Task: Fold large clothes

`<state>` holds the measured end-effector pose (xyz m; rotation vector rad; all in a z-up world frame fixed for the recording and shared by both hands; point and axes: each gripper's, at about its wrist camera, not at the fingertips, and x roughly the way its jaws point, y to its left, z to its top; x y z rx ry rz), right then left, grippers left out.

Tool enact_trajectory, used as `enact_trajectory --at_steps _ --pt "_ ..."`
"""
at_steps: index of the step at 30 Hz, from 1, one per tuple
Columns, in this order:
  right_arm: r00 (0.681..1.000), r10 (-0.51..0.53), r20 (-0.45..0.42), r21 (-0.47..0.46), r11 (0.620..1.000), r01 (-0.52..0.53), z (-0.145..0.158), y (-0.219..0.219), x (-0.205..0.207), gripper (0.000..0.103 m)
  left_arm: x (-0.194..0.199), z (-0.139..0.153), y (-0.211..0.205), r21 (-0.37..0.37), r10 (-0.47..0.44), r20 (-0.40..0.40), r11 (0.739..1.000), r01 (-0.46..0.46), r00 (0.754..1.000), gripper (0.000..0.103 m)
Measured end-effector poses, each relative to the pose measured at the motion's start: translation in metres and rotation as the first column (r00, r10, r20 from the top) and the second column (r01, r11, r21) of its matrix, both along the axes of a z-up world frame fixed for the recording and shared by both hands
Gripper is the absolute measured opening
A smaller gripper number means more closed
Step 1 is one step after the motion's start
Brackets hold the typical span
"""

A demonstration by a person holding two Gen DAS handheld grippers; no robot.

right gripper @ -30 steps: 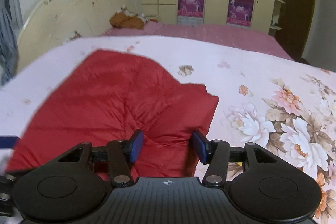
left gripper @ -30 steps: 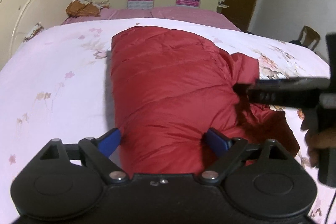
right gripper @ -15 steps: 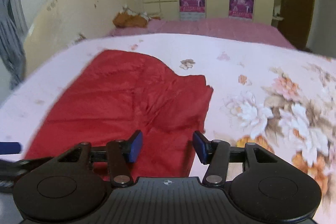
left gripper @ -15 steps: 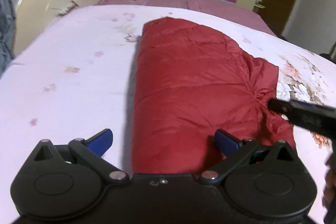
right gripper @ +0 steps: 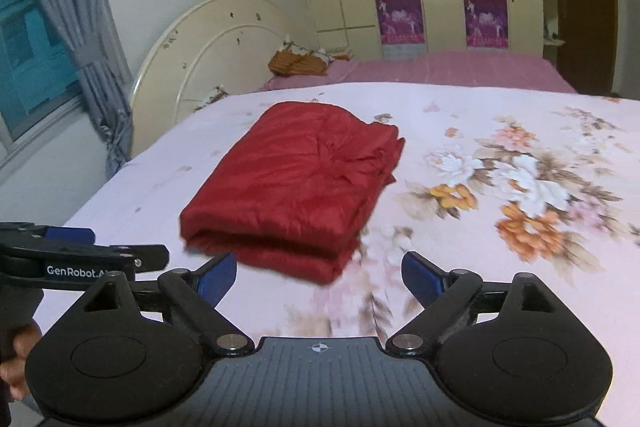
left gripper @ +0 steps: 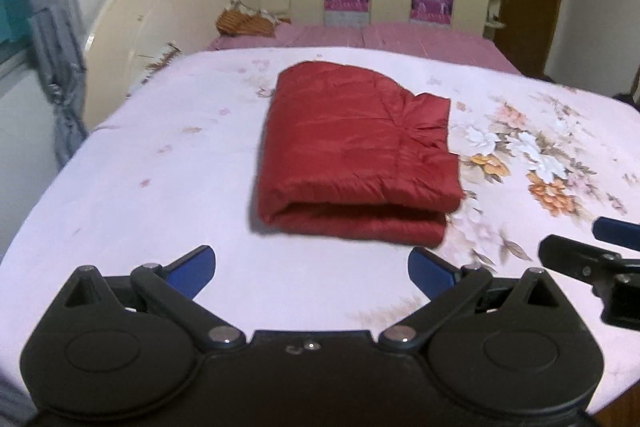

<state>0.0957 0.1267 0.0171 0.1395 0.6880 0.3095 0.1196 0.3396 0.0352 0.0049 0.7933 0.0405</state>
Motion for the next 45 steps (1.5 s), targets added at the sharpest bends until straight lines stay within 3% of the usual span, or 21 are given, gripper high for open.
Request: enact_trajectory --at_steps 2,8,15,45 --pt "1.000 -0.024 0.002 -0.008 1.000 0.024 0.012 -0.005 -0.026 0.103 -0.023 0.009 -0.003 -0.004 0.021 0.015 1.000 -0.021 1.000 0.103" --pt "0.997 -0.009 0.081 0.009 1.000 0.009 0.047 -0.011 -0.086 0.103 -0.080 0.034 -0.007 -0.015 0.058 0.054 0.998 -0.058 0.997 0.103" --pt "0.987 -0.013 0.162 -0.027 0.999 0.017 0.064 -0.008 -0.123 0.103 -0.114 0.055 -0.008 -0.043 0.091 0.092 0.995 -0.088 0.992 0.103" --pt "0.982 -0.020 0.190 0.000 1.000 0.020 0.074 -0.020 -0.133 0.103 -0.130 0.067 -0.014 -0.031 0.103 0.122 0.995 -0.100 0.987 0.103"
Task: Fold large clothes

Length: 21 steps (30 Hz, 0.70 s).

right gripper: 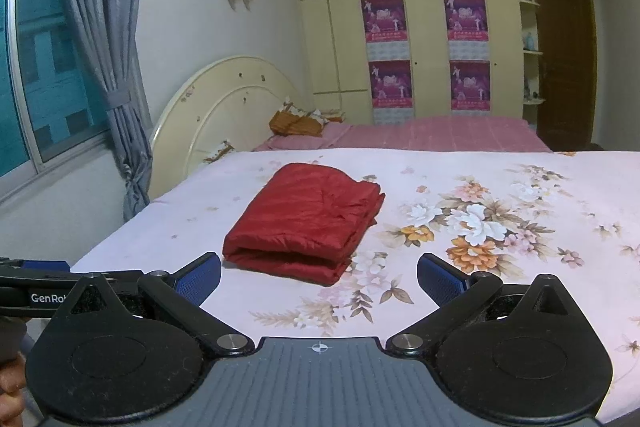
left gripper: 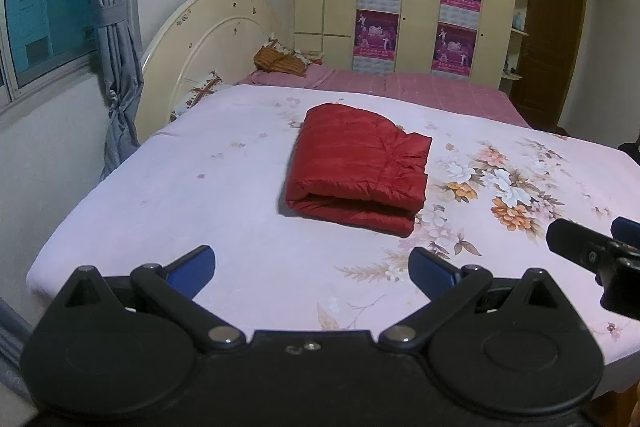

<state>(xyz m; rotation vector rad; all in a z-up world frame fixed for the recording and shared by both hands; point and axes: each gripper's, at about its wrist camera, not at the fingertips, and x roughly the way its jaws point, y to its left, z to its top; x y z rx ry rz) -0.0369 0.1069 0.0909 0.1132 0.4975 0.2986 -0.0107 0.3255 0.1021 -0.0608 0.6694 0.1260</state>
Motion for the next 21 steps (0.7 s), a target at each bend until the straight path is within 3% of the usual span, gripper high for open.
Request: enact_trajectory --at_steps 21 --pt "1.000 0.001 -0.019 -0.005 1.000 -0.001 -0.004 0.001 0.014 0.103 0.015 -0.002 0.001 -0.005 -0.020 -0.019 1.000 0.020 1.000 0.103"
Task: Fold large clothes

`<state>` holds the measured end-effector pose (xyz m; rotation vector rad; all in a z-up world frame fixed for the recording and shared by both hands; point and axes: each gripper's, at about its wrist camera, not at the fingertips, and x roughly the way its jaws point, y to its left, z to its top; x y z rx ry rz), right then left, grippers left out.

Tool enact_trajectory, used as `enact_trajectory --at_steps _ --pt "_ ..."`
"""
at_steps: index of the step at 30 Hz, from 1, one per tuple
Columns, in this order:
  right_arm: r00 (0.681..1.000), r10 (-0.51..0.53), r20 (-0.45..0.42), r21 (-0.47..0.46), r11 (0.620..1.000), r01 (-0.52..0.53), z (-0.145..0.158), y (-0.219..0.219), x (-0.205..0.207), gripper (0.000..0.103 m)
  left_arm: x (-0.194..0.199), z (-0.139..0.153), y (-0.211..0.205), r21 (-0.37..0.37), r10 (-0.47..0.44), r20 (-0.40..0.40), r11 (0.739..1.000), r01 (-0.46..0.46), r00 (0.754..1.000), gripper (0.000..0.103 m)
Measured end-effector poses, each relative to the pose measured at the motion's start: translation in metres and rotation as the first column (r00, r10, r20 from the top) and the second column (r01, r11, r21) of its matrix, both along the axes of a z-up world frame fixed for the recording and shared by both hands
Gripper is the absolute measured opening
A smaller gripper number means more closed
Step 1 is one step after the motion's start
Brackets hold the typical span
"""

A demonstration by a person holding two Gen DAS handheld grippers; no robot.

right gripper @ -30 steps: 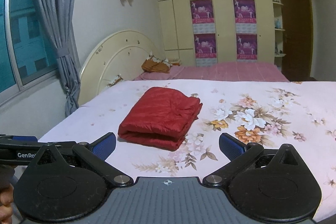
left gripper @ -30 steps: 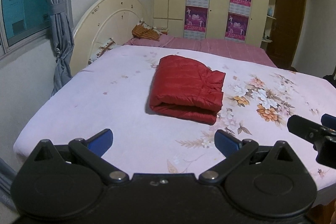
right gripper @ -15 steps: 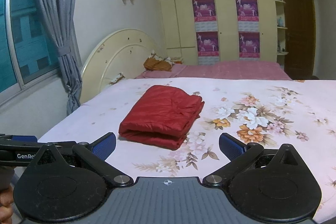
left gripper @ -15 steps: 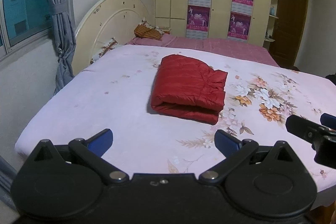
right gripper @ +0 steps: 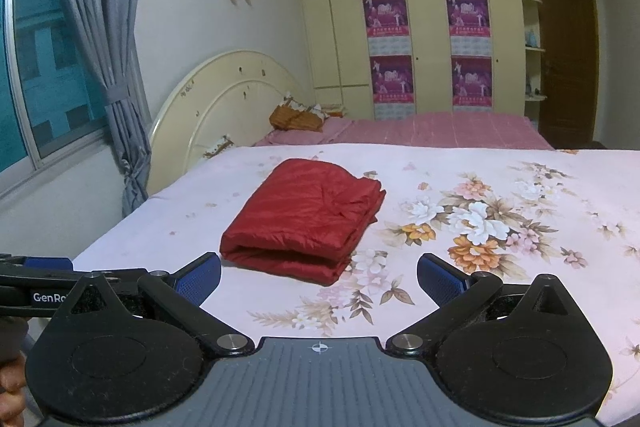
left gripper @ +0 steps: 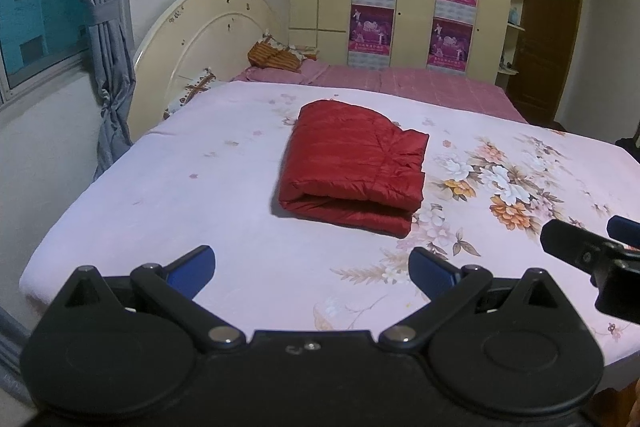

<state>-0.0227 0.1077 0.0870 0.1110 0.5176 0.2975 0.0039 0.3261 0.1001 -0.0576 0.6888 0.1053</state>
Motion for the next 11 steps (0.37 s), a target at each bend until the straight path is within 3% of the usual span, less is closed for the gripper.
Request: enact_trajectory --at_steps 7,11 --pt "1.000 -0.006 -0.017 -0.007 1.000 0.006 -0.005 0.000 0.011 0.103 0.012 -0.007 0.004 -0.015 -0.015 0.035 1.000 0.016 0.999 0.102" --pt "0.999 -0.027 -0.037 -0.020 0.999 0.027 -0.014 -0.004 0.023 0.103 0.037 -0.015 0.007 -0.002 -0.027 0.015 1.000 0.027 1.000 0.103"
